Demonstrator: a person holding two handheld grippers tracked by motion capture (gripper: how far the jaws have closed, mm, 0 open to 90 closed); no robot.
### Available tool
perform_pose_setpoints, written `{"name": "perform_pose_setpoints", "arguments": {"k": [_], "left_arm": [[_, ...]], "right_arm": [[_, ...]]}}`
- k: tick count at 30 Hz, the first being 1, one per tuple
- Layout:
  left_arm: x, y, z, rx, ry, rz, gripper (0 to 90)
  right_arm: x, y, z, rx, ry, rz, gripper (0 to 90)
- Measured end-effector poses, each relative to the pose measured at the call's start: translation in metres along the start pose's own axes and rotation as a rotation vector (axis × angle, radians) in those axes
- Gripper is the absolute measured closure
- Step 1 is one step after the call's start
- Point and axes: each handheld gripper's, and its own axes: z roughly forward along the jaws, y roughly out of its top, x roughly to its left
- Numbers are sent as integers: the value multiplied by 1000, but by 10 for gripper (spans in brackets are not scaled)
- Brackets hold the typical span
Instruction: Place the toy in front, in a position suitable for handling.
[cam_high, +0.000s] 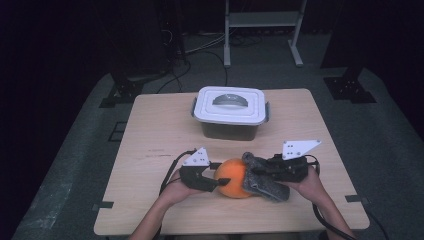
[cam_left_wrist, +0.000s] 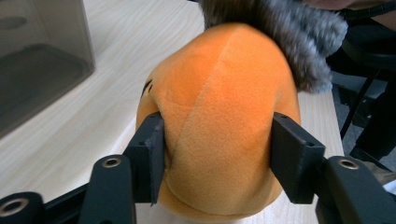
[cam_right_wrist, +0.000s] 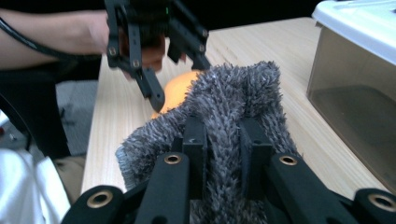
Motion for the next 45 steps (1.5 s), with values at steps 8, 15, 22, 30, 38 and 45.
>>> {"name": "perform_pose_setpoints", "arguments": {"k": [8,15,22,30,38,45], "left_arm": [[2,6,-11,-36,24,-12,432],[-1,12,-16,-49,4,-2,430],[3,6,-13,-76,-20,-16,324],[14,-6,-3,-64,-86,-105,183],[4,7,-10,-39,-37,-47,421],[-1,11,-13,-29,-37,-30,438]], "right_arm": [[-9,-14,3,84,-38,37,750],[3,2,5,-2,7,4,749],[-1,-14,15,92,38,23,747],[-7,-22,13,114,56,58,745],[4,3,3,-37,52,24,752],[10,3,19,13,46,-16,754]]}}
